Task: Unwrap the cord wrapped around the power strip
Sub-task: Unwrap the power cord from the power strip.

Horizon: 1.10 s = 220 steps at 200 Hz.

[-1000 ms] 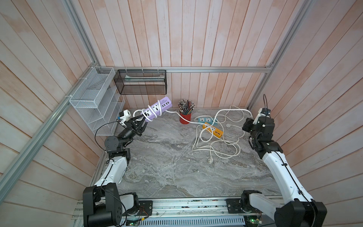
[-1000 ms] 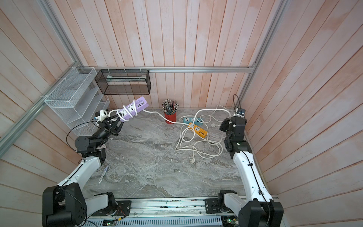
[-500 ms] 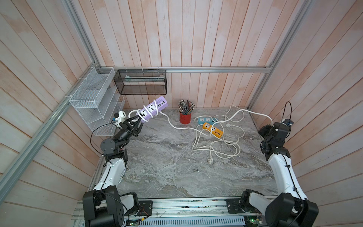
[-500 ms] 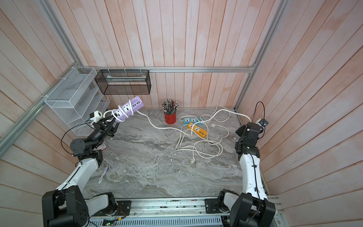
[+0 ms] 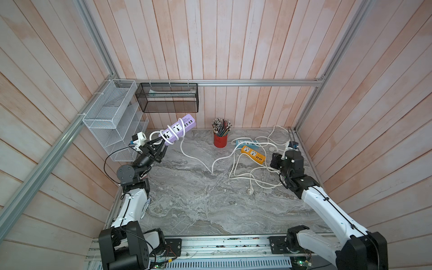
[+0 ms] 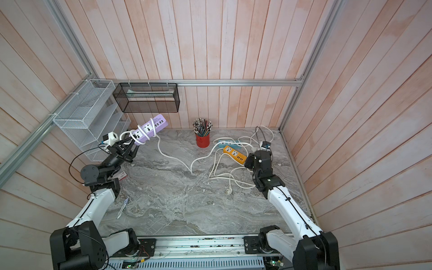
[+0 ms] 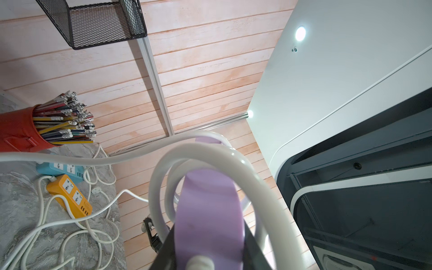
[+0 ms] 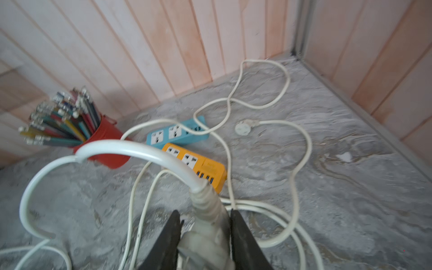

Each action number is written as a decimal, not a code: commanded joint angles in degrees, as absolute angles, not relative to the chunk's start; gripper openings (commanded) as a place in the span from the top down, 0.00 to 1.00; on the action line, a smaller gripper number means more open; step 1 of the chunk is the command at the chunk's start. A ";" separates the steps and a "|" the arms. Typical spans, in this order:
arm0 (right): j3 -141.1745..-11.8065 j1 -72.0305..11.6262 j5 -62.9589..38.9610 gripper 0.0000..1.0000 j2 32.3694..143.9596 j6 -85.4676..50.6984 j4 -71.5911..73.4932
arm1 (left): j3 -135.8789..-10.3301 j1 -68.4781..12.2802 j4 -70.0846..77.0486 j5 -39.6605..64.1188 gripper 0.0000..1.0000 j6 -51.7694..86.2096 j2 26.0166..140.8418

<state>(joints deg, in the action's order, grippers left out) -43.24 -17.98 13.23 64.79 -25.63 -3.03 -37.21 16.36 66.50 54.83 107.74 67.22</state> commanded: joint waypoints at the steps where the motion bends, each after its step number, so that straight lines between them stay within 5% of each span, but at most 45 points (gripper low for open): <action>1: -46.85 -23.26 14.10 0.85 71.76 -24.46 -3.14 | -41.46 19.31 63.48 54.83 1.00 102.75 64.16; 76: -62.66 -28.19 6.27 0.80 98.44 -21.50 -3.36 | -41.63 24.07 60.91 55.64 1.00 100.88 63.35; 140: -61.29 -28.65 6.36 0.02 97.39 -17.74 -1.00 | -41.14 24.08 64.36 56.62 1.00 104.04 64.26; 220: -55.56 -30.79 6.47 0.02 77.95 -9.33 3.95 | -41.13 23.78 60.89 57.83 1.00 100.24 64.29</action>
